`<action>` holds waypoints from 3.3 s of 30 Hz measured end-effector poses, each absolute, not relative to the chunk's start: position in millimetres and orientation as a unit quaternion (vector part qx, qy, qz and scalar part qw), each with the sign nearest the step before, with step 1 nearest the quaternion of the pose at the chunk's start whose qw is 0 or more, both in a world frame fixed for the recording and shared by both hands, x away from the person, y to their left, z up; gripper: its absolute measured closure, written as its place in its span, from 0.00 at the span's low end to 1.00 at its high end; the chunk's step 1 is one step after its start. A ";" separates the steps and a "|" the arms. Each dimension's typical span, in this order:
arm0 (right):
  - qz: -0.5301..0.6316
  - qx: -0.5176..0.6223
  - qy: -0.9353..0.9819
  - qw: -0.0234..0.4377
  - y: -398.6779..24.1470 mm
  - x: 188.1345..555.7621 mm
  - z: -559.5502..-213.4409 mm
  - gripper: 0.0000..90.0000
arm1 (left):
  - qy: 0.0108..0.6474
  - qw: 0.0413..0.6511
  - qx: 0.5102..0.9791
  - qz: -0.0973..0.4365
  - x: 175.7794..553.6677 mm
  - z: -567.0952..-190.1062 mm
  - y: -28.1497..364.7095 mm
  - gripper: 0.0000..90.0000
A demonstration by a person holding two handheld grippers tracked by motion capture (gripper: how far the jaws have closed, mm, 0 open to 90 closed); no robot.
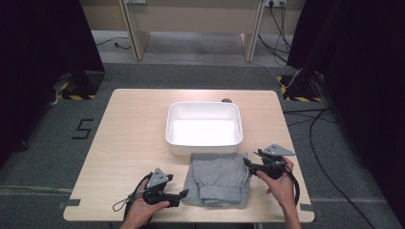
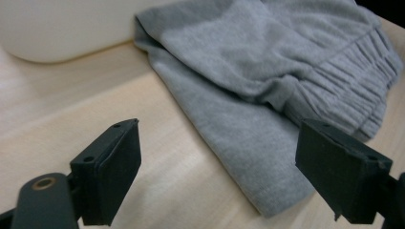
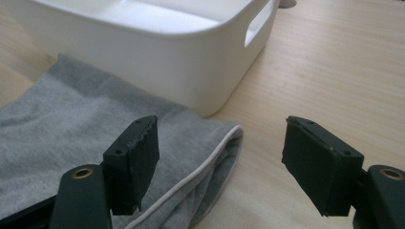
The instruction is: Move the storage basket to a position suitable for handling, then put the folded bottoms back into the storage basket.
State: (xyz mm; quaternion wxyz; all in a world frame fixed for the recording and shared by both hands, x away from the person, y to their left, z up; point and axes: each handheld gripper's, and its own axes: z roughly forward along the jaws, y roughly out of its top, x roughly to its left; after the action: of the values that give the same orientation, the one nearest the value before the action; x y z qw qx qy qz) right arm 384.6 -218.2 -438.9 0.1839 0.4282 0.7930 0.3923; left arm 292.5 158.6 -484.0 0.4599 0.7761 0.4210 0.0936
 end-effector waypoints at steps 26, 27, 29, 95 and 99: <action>0.380 0.419 0.813 0.134 -209.5 392.5 -466.5 0.28 | 0.362 0.426 0.821 0.115 273.2 -498.9 124.9 0.16; 0.380 0.419 0.813 0.134 -209.5 392.5 -466.5 0.28 | 0.362 0.426 0.821 0.115 273.2 -498.9 124.9 0.16; 0.379 0.424 0.812 0.130 -208.5 393.1 -467.4 0.28 | 0.358 0.420 0.825 0.122 272.3 -499.0 120.2 0.16; 0.461 0.366 0.797 0.139 -198.0 339.6 -409.7 0.72 | 0.276 0.524 0.803 0.067 255.4 -432.7 86.3 0.73; 0.465 0.361 0.796 0.142 -198.7 336.5 -402.8 0.72 | 0.271 0.524 0.804 0.071 254.3 -428.3 87.1 0.73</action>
State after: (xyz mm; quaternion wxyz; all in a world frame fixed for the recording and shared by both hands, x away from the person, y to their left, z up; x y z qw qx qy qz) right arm 336.5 -198.7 -402.8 0.1422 0.3607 0.7960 0.4649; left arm 254.3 87.1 -428.3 0.5242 0.8042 0.2709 0.0709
